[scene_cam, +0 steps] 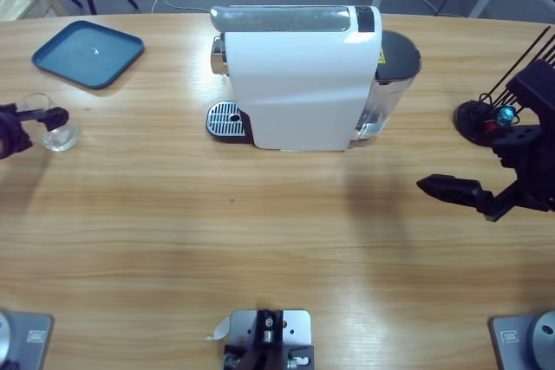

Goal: Pour coffee

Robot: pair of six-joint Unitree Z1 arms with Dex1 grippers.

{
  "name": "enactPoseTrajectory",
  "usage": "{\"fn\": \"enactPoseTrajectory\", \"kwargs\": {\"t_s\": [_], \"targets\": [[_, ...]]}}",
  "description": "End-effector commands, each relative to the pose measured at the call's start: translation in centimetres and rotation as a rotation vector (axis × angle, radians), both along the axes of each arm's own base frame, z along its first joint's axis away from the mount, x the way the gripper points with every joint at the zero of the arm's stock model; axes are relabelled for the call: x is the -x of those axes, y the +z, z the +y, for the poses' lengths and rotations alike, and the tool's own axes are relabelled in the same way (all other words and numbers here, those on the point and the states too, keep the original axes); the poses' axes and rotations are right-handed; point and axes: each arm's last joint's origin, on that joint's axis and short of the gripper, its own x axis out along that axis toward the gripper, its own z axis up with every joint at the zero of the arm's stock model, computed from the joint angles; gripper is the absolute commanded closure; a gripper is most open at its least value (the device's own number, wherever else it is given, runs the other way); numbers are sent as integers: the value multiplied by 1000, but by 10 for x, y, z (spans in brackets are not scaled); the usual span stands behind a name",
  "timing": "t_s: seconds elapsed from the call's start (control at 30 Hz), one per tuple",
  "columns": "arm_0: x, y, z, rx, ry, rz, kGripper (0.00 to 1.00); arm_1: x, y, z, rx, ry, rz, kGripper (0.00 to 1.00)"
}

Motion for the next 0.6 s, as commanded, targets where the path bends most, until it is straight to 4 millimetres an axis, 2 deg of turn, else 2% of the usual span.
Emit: {"fn": "enactPoseTrajectory", "kwargs": {"t_s": [0.03, 0.23, 0.6], "targets": [[-3, -17, 2, -31, 4, 54, 0, -1, -14, 4, 59, -2, 36, 0], [-10, -19, 2, -45, -2, 42, 0, -7, -9, 12, 39, -24, 30, 0], [-16, -24, 0, -56, 15, 36, 4, -8, -15, 14, 45, -40, 47, 0]]}}
